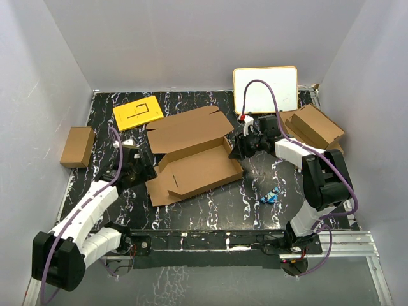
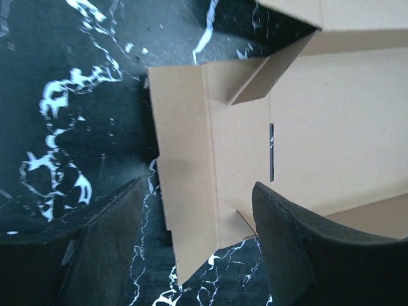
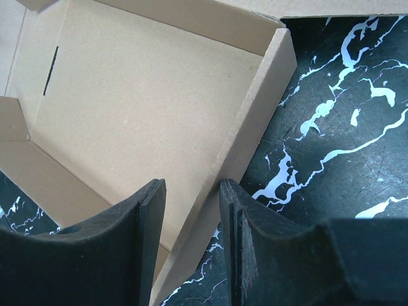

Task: Fold the paper box

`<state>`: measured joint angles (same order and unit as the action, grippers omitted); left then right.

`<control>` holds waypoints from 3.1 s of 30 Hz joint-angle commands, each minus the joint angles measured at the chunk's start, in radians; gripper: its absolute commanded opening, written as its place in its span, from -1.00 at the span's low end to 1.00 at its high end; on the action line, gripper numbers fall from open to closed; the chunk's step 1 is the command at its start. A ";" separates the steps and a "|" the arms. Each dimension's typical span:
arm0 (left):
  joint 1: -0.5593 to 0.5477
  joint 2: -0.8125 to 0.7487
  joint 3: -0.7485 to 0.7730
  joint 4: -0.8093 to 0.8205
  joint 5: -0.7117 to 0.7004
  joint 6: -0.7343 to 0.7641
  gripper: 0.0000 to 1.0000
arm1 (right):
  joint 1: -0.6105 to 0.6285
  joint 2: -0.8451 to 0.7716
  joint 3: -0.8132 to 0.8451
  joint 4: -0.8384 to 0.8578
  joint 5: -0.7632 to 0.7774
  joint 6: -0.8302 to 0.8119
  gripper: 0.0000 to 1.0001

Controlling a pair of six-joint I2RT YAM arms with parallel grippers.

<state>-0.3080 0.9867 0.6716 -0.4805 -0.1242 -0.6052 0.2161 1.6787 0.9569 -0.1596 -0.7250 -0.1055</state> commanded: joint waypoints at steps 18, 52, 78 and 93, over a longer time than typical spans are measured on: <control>0.015 0.010 -0.164 0.208 0.226 -0.097 -0.58 | 0.005 0.022 0.003 0.043 -0.009 0.007 -0.12; 0.015 0.012 -0.140 0.443 0.452 -0.063 -0.95 | 0.014 0.044 -0.015 0.074 -0.102 0.055 -0.15; 0.015 0.110 -0.120 0.514 0.495 -0.098 -0.22 | 0.021 0.046 -0.019 0.084 -0.103 0.065 -0.15; 0.048 0.094 -0.279 0.797 0.595 -0.212 0.23 | 0.020 0.042 -0.017 0.081 -0.099 0.061 -0.14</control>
<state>-0.2722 1.1023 0.4465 0.2001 0.4015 -0.7708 0.2272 1.7176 0.9386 -0.1230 -0.7891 -0.0498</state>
